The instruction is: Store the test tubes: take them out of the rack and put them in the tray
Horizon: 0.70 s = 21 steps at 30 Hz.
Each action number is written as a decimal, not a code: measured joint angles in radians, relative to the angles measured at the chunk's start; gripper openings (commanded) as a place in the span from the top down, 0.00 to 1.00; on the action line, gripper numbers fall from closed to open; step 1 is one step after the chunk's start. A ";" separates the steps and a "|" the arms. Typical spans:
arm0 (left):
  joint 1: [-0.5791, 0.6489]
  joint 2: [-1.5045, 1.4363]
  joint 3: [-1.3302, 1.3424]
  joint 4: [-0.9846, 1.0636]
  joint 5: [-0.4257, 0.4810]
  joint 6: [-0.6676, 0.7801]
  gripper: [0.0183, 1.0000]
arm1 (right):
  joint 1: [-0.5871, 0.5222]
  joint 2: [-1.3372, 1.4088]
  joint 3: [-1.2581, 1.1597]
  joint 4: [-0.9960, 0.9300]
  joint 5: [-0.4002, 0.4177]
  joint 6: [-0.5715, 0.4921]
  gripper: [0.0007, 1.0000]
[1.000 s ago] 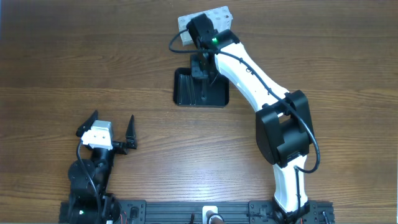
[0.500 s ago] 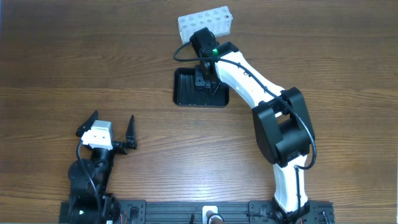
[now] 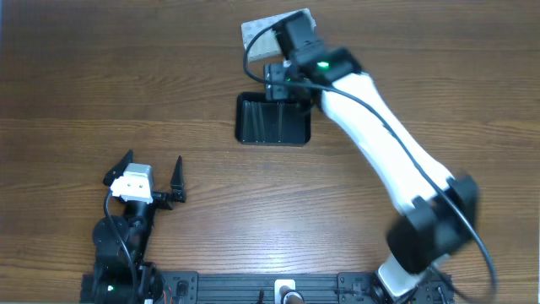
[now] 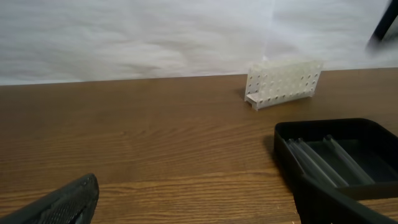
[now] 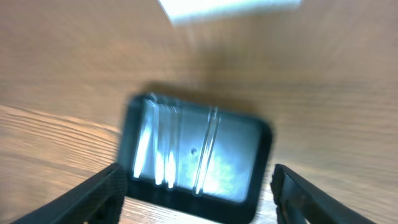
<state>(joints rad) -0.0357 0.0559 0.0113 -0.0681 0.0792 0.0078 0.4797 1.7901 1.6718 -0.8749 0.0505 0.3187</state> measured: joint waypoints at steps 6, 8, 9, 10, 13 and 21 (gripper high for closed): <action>0.000 0.000 0.000 0.000 0.000 0.000 0.00 | -0.068 -0.277 0.001 -0.040 0.021 -0.113 0.06; 0.000 0.000 0.000 0.000 0.000 0.000 0.00 | -0.107 -0.379 -0.042 -0.029 0.029 -0.144 0.01; 0.000 0.000 0.000 0.000 0.000 0.000 0.00 | -0.126 -0.432 -0.078 -0.016 0.032 -0.163 0.01; 0.000 0.000 0.000 0.000 0.000 0.000 0.00 | -0.142 -0.479 -0.112 -0.008 0.034 -0.175 0.01; 0.000 0.000 0.000 0.000 0.000 0.000 0.00 | -0.196 -0.646 -0.257 0.037 0.038 -0.216 0.01; 0.000 0.000 0.000 0.000 0.000 0.000 0.00 | -0.314 -1.115 -0.725 0.218 0.039 -0.264 0.01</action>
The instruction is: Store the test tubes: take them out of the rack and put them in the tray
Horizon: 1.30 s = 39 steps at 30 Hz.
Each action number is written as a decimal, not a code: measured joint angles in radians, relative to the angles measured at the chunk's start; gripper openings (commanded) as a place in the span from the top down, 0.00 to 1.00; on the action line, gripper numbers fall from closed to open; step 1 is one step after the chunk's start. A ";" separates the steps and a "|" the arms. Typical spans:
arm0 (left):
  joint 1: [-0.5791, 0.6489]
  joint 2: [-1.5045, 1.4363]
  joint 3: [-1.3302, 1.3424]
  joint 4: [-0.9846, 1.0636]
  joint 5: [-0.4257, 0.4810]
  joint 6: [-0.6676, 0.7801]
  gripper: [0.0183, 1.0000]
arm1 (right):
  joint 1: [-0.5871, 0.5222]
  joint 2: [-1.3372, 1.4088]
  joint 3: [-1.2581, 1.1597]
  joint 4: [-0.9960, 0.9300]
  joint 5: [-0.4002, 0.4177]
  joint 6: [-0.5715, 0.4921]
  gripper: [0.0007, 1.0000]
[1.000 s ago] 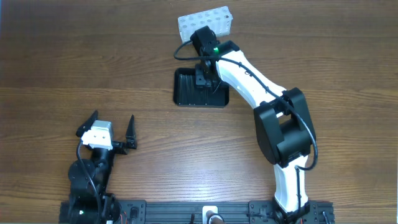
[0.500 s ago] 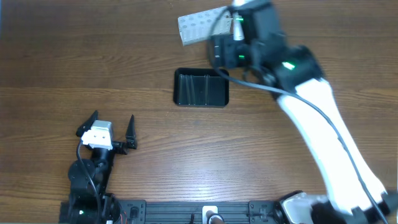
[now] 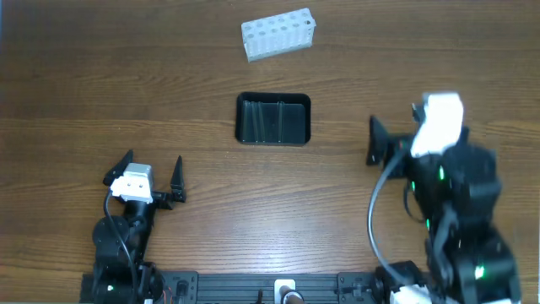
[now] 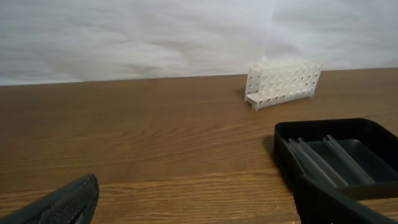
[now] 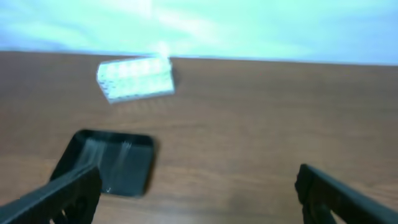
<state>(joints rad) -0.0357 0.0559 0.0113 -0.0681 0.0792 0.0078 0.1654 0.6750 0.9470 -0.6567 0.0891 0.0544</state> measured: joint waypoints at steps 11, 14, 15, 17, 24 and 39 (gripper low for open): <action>0.000 0.000 0.000 0.000 0.000 0.000 0.00 | -0.178 -0.482 -0.489 0.183 -0.056 -0.011 0.01; 0.000 0.000 0.000 0.000 0.000 0.000 0.00 | -0.178 -0.536 -0.561 0.194 -0.071 -0.032 0.01; 0.000 0.000 0.000 0.000 0.000 0.000 0.00 | -0.178 -0.550 -0.584 0.199 -0.072 -0.038 0.01; 0.000 0.000 0.000 0.000 0.000 0.000 0.00 | -0.178 -0.572 -0.628 0.233 -0.074 -0.049 0.01; 0.000 0.000 0.000 0.000 0.000 0.000 0.00 | -0.178 -0.620 -0.858 0.476 -0.048 -0.089 0.01; 0.000 0.000 0.000 0.000 0.000 0.000 0.00 | -0.178 -0.618 -0.934 0.631 -0.016 -0.219 0.01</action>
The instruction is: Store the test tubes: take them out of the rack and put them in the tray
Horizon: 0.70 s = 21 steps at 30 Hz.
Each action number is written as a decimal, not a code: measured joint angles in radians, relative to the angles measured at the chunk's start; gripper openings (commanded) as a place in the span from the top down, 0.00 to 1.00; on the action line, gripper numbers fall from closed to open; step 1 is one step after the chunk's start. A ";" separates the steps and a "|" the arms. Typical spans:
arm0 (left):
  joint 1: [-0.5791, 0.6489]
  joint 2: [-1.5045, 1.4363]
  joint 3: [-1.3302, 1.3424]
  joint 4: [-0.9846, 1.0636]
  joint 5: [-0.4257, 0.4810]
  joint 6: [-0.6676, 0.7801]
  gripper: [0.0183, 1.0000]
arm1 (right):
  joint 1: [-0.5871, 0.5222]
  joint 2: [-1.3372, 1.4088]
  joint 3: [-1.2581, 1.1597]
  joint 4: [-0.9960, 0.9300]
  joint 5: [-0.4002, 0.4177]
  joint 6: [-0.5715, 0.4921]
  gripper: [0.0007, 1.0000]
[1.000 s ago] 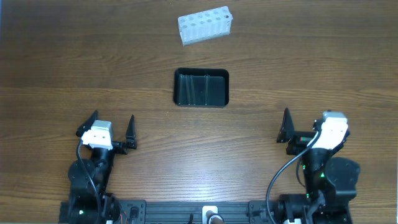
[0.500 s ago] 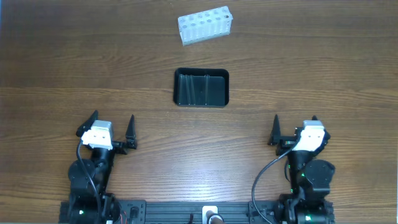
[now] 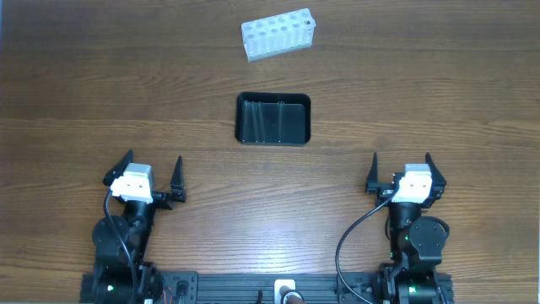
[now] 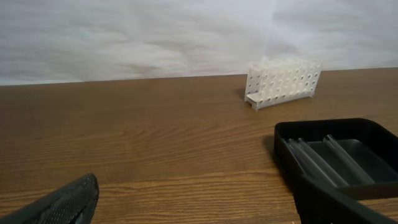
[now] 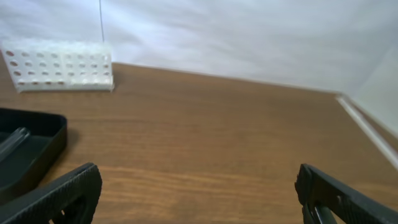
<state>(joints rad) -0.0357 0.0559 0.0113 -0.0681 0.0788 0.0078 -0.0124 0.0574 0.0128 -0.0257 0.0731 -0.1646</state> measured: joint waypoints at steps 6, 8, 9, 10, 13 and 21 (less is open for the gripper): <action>0.000 0.000 0.000 0.000 0.000 0.000 0.00 | 0.000 0.000 0.000 -0.039 0.010 -0.012 0.01; 0.000 0.000 0.000 0.000 0.000 0.000 0.00 | 0.000 0.000 0.000 -0.040 0.010 0.000 0.01; 0.000 0.000 0.000 0.000 0.000 0.000 0.00 | 0.000 0.000 0.000 -0.040 0.012 0.005 0.01; 0.000 0.000 0.000 0.000 0.000 0.000 0.00 | 0.000 0.000 0.000 -0.040 0.013 0.009 0.01; 0.000 0.000 0.000 0.000 0.000 0.000 0.00 | -0.002 0.000 0.000 -0.040 0.014 0.041 0.01; 0.000 0.000 0.000 0.000 0.000 0.000 0.00 | -0.013 0.000 0.000 -0.040 0.016 0.124 0.01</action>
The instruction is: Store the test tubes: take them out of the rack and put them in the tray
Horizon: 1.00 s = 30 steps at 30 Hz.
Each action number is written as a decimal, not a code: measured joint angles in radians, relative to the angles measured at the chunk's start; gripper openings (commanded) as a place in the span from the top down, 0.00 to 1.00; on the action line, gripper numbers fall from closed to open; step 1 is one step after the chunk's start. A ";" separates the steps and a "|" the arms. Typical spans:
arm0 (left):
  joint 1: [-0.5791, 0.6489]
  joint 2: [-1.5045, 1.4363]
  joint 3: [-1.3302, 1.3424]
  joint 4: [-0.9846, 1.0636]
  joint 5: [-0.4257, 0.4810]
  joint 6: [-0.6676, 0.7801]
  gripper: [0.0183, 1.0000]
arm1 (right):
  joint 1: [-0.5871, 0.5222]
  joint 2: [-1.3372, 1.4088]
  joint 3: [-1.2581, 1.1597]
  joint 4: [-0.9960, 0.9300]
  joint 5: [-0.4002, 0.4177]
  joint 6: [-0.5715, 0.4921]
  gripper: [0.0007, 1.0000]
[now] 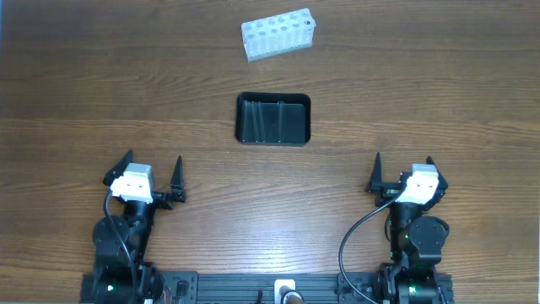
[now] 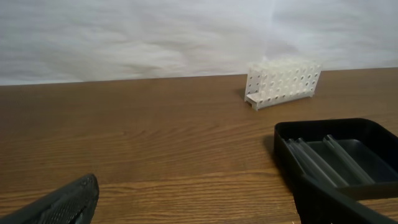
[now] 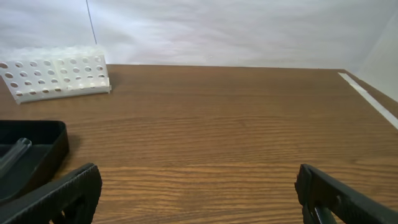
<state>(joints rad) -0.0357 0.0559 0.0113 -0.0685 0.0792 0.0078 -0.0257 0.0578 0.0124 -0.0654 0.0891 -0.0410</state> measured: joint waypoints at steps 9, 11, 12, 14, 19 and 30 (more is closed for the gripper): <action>0.000 0.000 0.000 0.000 0.000 0.000 0.00 | 0.006 0.000 0.000 0.000 0.000 0.046 0.01; 0.000 0.000 0.000 0.000 0.000 0.000 0.00 | 0.013 0.000 0.000 0.000 0.000 0.047 0.01; 0.000 0.000 0.000 0.000 0.000 0.000 0.00 | 0.017 0.000 0.000 0.000 0.000 0.048 0.01; 0.000 0.000 0.000 0.000 0.000 0.000 0.00 | 0.021 0.000 0.000 0.000 0.000 0.049 0.01; 0.000 0.000 0.000 0.000 0.000 0.000 0.00 | 0.021 0.000 0.000 0.000 0.000 0.053 0.01; 0.000 0.000 0.000 0.000 0.000 0.000 0.00 | 0.021 0.000 0.000 0.000 0.000 0.060 0.01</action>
<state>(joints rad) -0.0357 0.0559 0.0113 -0.0681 0.0792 0.0078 -0.0048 0.0578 0.0124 -0.0654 0.0895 0.0185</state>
